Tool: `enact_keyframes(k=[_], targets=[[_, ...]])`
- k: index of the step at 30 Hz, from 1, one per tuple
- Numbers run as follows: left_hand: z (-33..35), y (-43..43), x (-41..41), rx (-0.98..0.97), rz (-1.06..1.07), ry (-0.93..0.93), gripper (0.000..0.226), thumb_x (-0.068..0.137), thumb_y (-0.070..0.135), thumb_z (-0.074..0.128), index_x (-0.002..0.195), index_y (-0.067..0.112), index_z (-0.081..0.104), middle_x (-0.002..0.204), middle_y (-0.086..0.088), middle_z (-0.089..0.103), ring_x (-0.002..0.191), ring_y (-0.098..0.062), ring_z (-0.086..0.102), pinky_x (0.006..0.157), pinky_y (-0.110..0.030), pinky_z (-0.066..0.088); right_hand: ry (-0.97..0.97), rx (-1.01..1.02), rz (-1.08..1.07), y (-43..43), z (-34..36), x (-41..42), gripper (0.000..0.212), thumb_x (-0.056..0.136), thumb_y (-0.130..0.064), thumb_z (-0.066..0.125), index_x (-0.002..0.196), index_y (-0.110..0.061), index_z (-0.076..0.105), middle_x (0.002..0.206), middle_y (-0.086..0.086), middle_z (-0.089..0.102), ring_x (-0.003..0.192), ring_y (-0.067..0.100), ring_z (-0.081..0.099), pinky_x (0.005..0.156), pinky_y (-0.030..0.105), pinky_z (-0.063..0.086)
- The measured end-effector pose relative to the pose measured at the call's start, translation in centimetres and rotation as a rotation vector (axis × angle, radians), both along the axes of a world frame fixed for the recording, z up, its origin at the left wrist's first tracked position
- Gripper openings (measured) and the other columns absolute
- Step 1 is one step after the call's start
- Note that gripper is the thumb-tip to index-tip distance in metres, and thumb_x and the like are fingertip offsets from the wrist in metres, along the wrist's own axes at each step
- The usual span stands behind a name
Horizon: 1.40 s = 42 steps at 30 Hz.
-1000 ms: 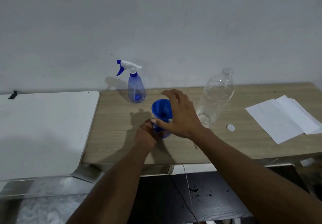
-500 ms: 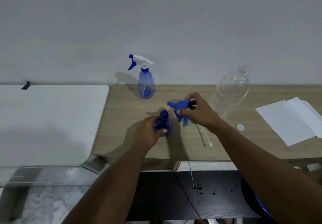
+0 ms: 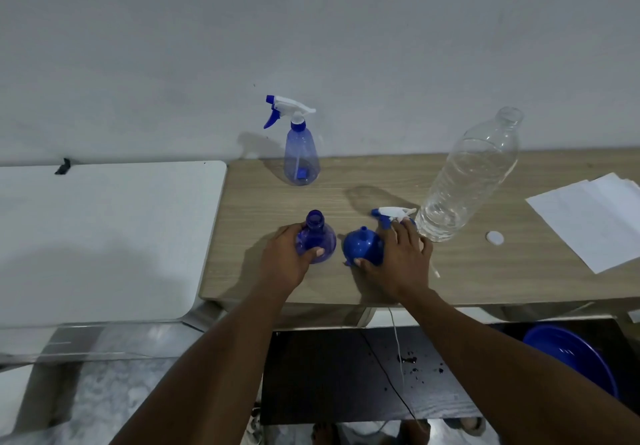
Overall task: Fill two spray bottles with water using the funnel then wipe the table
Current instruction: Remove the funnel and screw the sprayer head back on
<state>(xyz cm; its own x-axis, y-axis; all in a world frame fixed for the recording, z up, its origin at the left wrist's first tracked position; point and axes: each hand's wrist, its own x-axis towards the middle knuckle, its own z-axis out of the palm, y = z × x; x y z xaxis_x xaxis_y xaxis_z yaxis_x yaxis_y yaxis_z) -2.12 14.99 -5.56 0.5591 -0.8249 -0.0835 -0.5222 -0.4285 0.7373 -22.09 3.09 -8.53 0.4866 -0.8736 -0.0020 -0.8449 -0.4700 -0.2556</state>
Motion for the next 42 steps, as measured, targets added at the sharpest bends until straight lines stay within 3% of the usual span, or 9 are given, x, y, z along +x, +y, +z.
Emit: enact_keyframes(k=[3,6,10,14,21,25,29,34,42], targets=[[-0.2,-0.1,0.0,-0.005,-0.002,0.015,0.056,0.08,0.035,0.081,0.128,0.019,0.059,0.12,-0.001,0.064,0.105,-0.019,0.062,0.085,-0.026,0.041,-0.096,0.003,-0.015,-0.7,1.6,-0.2,0.085,0.077,-0.089,0.033,0.129,-0.025,0.053,0.144,0.004,0.044,0.137,0.026,0.038,0.105,0.05,0.031],[-0.2,-0.2,-0.2,-0.013,-0.01,0.023,0.055,0.08,0.033,0.08,0.129,0.019,0.059,0.119,0.0,0.063,0.102,-0.016,0.061,0.083,-0.024,0.039,-0.385,0.033,-0.077,-3.1,3.9,0.5,0.06,0.096,-0.062,0.035,0.124,-0.013,0.057,0.131,0.009,0.056,0.118,0.029,0.053,0.095,0.042,0.044],[-0.3,-0.7,-0.4,-0.007,-0.023,0.016,0.057,0.08,0.033,0.08,0.13,0.02,0.058,0.122,0.001,0.062,0.106,-0.017,0.062,0.087,-0.026,0.043,-0.019,0.273,-0.021,-8.3,5.6,2.9,0.042,0.095,-0.019,0.057,0.135,-0.006,0.05,0.135,0.019,0.053,0.123,0.036,0.052,0.095,0.039,0.045],[-0.7,-0.9,-0.1,-0.005,-0.026,-0.003,0.058,0.08,0.033,0.08,0.132,0.02,0.057,0.125,0.0,0.062,0.108,-0.019,0.062,0.091,-0.029,0.046,0.307,0.315,0.091,-10.5,5.1,4.3,0.04,0.095,-0.021,0.06,0.13,-0.004,0.048,0.129,0.022,0.053,0.111,0.036,0.058,0.077,0.034,0.044],[-1.0,-1.0,-0.1,-0.006,-0.018,0.005,0.061,0.078,0.034,0.081,0.133,0.022,0.057,0.126,0.001,0.061,0.109,-0.019,0.062,0.097,-0.04,0.051,0.396,0.244,0.143,-11.4,5.1,5.3,0.032,0.084,-0.026,0.073,0.111,-0.01,0.063,0.109,0.013,0.064,0.091,0.031,0.065,0.074,0.033,0.051],[-0.7,-0.9,-0.1,-0.016,-0.028,0.019,0.06,0.079,0.033,0.081,0.133,0.021,0.057,0.126,-0.001,0.061,0.108,-0.02,0.062,0.097,-0.04,0.051,0.323,0.261,0.169,-11.8,8.4,6.4,0.027,0.083,-0.028,0.075,0.104,-0.011,0.069,0.097,0.013,0.067,0.08,0.031,0.068,0.069,0.034,0.054],[-0.3,-0.9,-0.2,-0.006,-0.028,0.024,0.059,0.078,0.033,0.081,0.131,0.021,0.058,0.125,-0.001,0.061,0.107,-0.02,0.063,0.096,-0.04,0.051,0.065,0.144,0.272,-10.9,14.8,7.5,0.034,0.088,-0.038,0.072,0.11,-0.013,0.067,0.11,0.013,0.067,0.099,0.034,0.064,0.084,0.039,0.053],[-0.1,-1.0,-0.2,-0.003,-0.004,0.025,0.058,0.077,0.031,0.082,0.129,0.019,0.06,0.124,-0.001,0.063,0.106,-0.022,0.065,0.093,-0.037,0.05,-0.361,0.004,0.332,-7.7,21.0,8.9,0.03,0.091,-0.041,0.069,0.108,-0.016,0.066,0.092,0.004,0.067,0.082,0.023,0.062,0.069,0.027,0.04],[0.0,-1.2,-0.2,0.048,0.019,0.086,0.06,0.079,0.031,0.081,0.133,0.024,0.056,0.129,0.0,0.062,0.111,-0.022,0.064,0.097,-0.038,0.049,-0.519,-0.114,0.435,-3.0,22.3,11.0,0.035,0.096,-0.041,0.062,0.118,-0.014,0.06,0.086,-0.006,0.059,0.062,0.01,0.055,0.058,0.021,0.038]])
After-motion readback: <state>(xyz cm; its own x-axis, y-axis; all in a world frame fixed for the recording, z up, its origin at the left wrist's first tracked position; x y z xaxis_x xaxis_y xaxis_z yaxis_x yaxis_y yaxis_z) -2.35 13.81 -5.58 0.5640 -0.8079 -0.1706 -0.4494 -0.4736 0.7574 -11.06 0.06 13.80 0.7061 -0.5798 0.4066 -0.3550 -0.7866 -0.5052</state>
